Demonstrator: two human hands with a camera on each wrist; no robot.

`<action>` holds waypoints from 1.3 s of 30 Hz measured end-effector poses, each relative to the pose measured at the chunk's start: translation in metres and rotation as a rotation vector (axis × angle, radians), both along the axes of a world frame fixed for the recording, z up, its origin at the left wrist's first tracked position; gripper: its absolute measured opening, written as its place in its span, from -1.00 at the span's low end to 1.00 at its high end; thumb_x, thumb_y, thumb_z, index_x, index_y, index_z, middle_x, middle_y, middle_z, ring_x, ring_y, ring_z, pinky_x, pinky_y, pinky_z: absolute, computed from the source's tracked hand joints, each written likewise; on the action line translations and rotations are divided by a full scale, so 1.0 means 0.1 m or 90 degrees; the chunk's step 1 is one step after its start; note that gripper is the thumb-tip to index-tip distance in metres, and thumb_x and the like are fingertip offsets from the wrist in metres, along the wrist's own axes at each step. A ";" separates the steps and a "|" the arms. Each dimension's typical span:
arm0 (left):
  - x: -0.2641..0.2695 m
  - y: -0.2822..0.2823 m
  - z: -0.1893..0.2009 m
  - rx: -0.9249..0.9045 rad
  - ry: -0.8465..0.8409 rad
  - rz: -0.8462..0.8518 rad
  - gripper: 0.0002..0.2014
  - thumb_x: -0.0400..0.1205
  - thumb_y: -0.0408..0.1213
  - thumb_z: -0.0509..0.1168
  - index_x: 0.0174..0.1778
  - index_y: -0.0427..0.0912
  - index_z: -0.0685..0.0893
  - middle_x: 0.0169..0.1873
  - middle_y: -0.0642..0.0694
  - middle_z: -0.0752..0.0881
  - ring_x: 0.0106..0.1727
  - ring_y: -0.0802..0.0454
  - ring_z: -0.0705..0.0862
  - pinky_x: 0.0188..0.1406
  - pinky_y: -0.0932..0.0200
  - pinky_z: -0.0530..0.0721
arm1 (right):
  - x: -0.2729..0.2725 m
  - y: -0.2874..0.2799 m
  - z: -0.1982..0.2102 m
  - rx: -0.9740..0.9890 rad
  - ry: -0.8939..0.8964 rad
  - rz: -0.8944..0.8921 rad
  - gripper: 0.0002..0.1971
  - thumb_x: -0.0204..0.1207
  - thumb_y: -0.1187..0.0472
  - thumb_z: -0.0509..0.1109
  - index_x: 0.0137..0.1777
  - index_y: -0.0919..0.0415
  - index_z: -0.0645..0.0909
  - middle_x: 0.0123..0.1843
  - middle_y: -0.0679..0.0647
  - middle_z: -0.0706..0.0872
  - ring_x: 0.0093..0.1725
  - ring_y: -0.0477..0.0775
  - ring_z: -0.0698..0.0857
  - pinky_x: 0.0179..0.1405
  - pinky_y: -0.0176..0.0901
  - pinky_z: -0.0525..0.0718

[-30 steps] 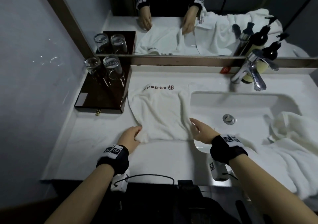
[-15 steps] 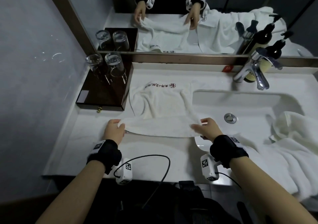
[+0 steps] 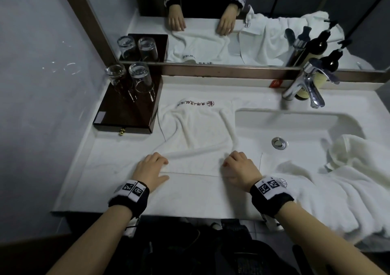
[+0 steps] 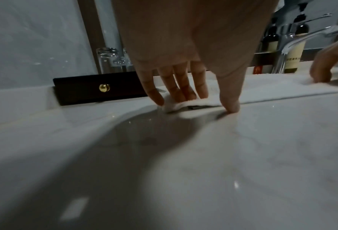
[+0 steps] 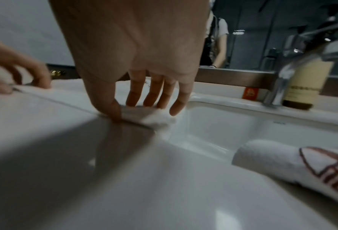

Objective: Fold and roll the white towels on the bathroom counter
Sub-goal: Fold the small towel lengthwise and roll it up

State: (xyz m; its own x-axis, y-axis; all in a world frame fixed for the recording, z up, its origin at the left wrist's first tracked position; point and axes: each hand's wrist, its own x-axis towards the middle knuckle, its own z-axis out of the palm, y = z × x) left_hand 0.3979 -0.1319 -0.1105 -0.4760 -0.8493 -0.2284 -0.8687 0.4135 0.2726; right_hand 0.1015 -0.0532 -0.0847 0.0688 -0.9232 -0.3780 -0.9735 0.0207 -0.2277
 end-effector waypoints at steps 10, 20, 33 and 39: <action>0.09 -0.04 0.22 -0.114 -0.006 0.052 -0.86 0.58 -0.27 0.17 0.02 -0.10 0.55 -0.09 -0.05 0.64 -0.01 -0.12 0.60 -0.08 0.03 0.42 | 0.01 -0.13 0.11 -0.156 -0.052 -0.034 -0.90 0.51 0.32 0.21 -0.06 0.22 0.54 -0.05 0.16 0.66 -0.12 0.27 0.63 -0.30 -0.11 0.37; 0.34 0.32 0.09 0.005 -0.081 0.017 -0.78 0.56 -0.39 0.19 0.09 -0.11 0.55 0.04 -0.07 0.56 0.10 -0.07 0.53 -0.06 0.11 0.48 | 0.34 0.03 -0.13 -0.049 0.068 0.106 -0.70 0.63 0.09 0.16 0.26 0.24 0.45 0.28 0.17 0.52 0.27 0.18 0.51 0.10 0.02 0.50; 0.35 0.24 0.24 0.097 -0.155 0.005 -0.90 0.51 -0.17 0.18 -0.15 0.14 0.55 -0.03 0.12 0.60 -0.04 0.07 0.57 -0.08 0.19 0.43 | 0.11 0.17 -0.06 0.093 -0.003 0.173 -0.87 0.46 0.08 0.28 -0.07 0.09 0.54 0.08 0.06 0.68 0.06 0.16 0.64 -0.18 -0.16 0.42; 0.35 0.24 0.30 0.041 -0.139 -0.060 -0.92 0.55 -0.23 0.25 -0.09 -0.04 0.62 0.05 0.08 0.57 0.12 0.06 0.52 -0.01 0.25 0.43 | 0.04 0.21 -0.02 -0.007 -0.055 0.136 -0.86 0.53 0.15 0.21 -0.04 0.21 0.49 0.06 0.13 0.57 0.09 0.17 0.54 -0.17 -0.04 0.48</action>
